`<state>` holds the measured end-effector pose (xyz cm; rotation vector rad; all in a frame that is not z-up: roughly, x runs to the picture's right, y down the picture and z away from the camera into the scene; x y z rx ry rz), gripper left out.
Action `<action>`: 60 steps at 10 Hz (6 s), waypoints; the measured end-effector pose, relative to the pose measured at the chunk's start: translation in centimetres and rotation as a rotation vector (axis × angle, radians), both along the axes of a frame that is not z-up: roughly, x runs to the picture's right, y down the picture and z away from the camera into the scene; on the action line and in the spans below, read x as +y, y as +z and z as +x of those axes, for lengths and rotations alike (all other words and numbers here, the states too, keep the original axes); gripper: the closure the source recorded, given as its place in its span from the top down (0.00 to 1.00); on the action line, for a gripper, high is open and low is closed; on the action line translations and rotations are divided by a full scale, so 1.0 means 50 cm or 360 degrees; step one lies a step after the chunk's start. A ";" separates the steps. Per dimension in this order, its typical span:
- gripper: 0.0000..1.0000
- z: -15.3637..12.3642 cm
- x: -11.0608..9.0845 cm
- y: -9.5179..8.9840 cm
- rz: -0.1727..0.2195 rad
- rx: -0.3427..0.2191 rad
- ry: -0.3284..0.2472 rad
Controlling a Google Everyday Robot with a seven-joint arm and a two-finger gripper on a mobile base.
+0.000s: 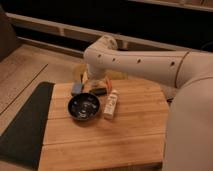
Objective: Place the white sponge in the ceramic bowl
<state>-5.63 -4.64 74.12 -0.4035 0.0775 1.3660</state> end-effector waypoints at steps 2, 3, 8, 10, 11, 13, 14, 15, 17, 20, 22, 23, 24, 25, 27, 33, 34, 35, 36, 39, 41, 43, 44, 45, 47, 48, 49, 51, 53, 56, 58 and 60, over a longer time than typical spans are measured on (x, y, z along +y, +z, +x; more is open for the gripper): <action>0.65 -0.001 0.000 0.000 0.0003 0.0004 -0.0011; 0.65 -0.002 0.000 -0.001 0.0005 0.0008 -0.0015; 0.65 -0.044 -0.050 0.113 0.0013 -0.0044 -0.0186; 0.65 -0.109 -0.054 0.173 -0.0024 -0.0173 -0.0286; 0.65 -0.145 -0.056 0.199 -0.0045 -0.0242 -0.0343; 0.65 -0.212 -0.057 0.244 -0.0087 -0.0382 -0.0444; 0.65 -0.239 -0.058 0.260 -0.0100 -0.0441 -0.0483; 0.65 -0.252 -0.056 0.271 -0.0108 -0.0473 -0.0505; 0.65 -0.253 -0.057 0.273 -0.0108 -0.0477 -0.0507; 0.65 -0.258 -0.067 0.280 -0.0075 -0.0488 -0.0538; 0.65 -0.310 -0.088 0.305 0.0026 -0.0514 -0.0676; 0.65 -0.339 -0.095 0.317 0.0078 -0.0530 -0.0757; 0.65 -0.367 -0.099 0.329 0.0124 -0.0552 -0.0836; 0.65 -0.390 -0.093 0.340 0.0143 -0.0569 -0.0904; 0.65 -0.404 -0.070 0.365 0.0116 -0.0559 -0.0986; 0.65 -0.317 0.019 0.445 -0.0291 -0.0233 -0.0890; 0.65 -0.309 0.034 0.451 -0.0370 -0.0194 -0.0837; 0.65 -0.299 0.049 0.458 -0.0454 -0.0155 -0.0784; 0.65 -0.288 0.061 0.463 -0.0535 -0.0112 -0.0744; 0.65 -0.268 0.091 0.474 -0.0691 -0.0053 -0.0703; 0.65 -0.265 0.109 0.480 -0.0754 -0.0047 -0.0696; 0.65 -0.270 0.120 0.492 -0.0769 -0.0091 -0.0655; 0.65 -0.277 0.118 0.500 -0.0746 -0.0137 -0.0623; 0.63 -0.281 0.118 0.506 -0.0734 -0.0167 -0.0609; 0.48 -0.281 0.120 0.515 -0.0717 -0.0215 -0.0609; 0.36 -0.282 0.117 0.519 -0.0700 -0.0248 -0.0618; 0.26 -0.282 0.115 0.521 -0.0688 -0.0272 -0.0624; 0.08 -0.282 0.114 0.524 -0.0674 -0.0299 -0.0641; 0.00 -0.287 0.099 0.523 -0.0634 -0.0317 -0.0654; 0.00 -0.295 0.044 0.507 -0.0522 -0.0338 -0.0685; 0.00 -0.299 0.018 0.497 -0.0474 -0.0357 -0.0683; 0.00 -0.307 -0.007 0.485 -0.0430 -0.0382 -0.0673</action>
